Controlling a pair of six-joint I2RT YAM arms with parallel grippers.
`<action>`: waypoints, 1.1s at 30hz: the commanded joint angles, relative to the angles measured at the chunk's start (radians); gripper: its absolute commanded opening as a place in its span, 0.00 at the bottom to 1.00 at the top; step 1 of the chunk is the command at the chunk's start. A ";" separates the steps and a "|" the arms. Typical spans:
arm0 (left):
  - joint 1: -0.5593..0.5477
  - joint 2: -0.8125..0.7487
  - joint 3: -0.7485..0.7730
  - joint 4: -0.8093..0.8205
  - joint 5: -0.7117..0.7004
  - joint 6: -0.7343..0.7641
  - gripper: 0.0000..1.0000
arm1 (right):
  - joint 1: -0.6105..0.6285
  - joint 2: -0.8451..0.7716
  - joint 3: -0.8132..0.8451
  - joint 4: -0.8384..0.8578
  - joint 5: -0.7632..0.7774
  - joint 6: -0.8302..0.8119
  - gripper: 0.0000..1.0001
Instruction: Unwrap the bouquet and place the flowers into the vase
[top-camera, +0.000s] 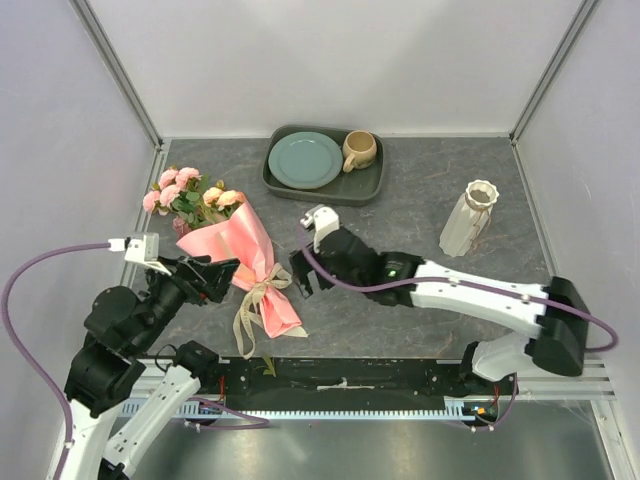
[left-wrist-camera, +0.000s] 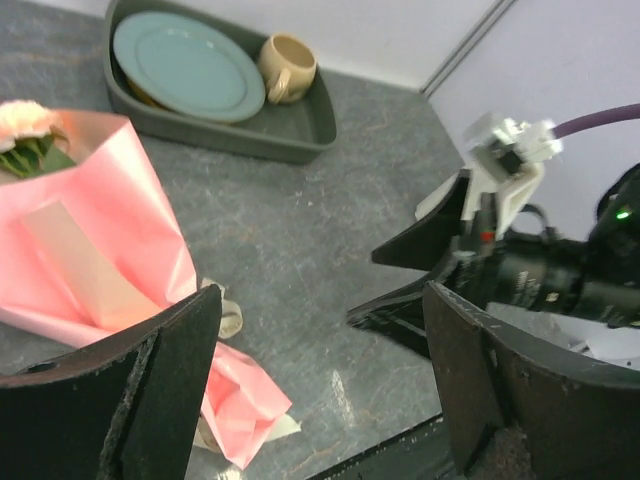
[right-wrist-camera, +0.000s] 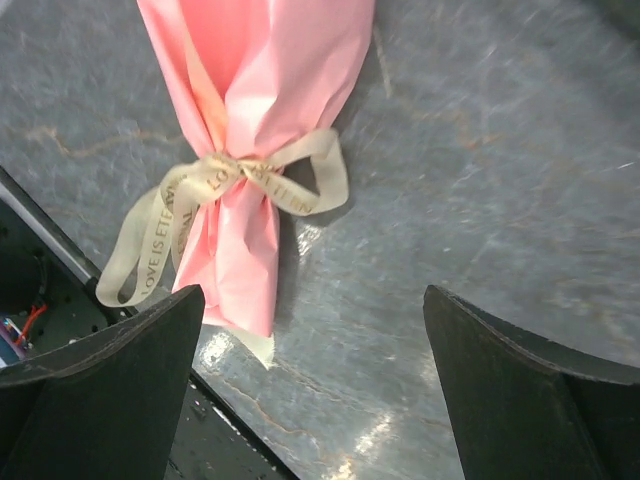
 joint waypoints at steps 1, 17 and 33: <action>0.003 0.015 -0.059 -0.036 0.067 -0.062 0.87 | 0.025 0.103 -0.043 0.216 0.013 0.098 0.98; 0.003 0.053 -0.221 -0.039 0.138 -0.257 0.71 | -0.108 0.286 -0.381 0.944 -0.160 0.197 0.98; 0.003 0.286 -0.310 0.097 0.003 -0.286 0.66 | -0.113 0.487 -0.419 1.177 -0.335 0.220 0.71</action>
